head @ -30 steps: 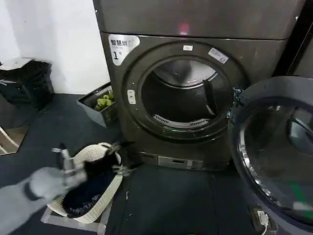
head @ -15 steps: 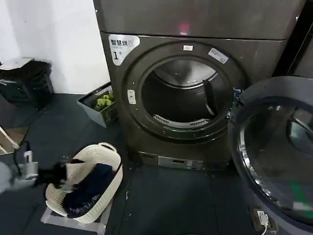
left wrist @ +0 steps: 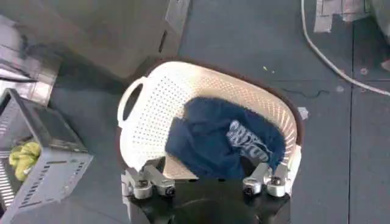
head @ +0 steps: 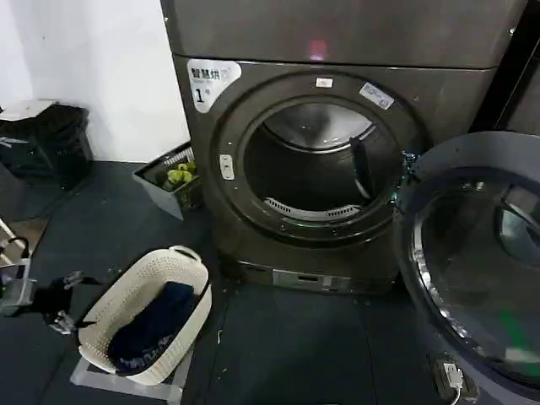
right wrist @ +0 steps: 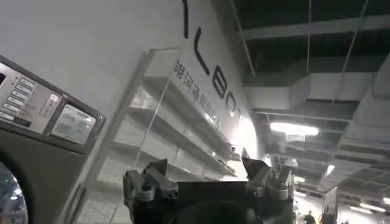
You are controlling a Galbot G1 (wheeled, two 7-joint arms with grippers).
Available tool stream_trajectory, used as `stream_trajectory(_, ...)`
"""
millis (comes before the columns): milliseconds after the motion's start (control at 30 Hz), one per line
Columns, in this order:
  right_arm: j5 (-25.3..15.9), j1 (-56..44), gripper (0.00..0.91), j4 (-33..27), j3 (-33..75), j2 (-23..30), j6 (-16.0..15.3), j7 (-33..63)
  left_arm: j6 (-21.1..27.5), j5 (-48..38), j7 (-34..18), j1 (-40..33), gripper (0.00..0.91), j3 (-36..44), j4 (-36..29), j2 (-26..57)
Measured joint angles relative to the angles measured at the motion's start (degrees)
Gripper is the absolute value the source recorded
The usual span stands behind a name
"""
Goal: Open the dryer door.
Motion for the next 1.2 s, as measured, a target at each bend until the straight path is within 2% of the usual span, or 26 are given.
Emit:
stream_trajectory(500, 0.01, -0.90, 0.907, 0.34, 1.23, -0.42, 0.26, -1.03, -1.80, -0.06, -1.03, 0.39, 0.907, 0.33, 0.61, -0.86)
stream_trajectory(700, -1.18, -1.15, 0.907, 0.69, 1.21, 0.22, 0.89, -1.55, -2.27, 0.13, -0.01, 0.41, 0.907, 0.58, 1.10, -0.85)
stream_trajectory(767, -1.26, -1.07, 0.907, 0.68, 1.25, 0.29, 0.89, -1.55, -2.70, 0.42, 1.84, 0.34, 0.907, 0.57, 1.02, -0.87)
stream_trajectory(1200, 0.41, -0.92, 0.907, 2.37, 1.61, 0.89, -0.82, -1.01, -2.21, 1.97, 1.81, 0.32, 0.907, 0.76, 0.70, -1.01)
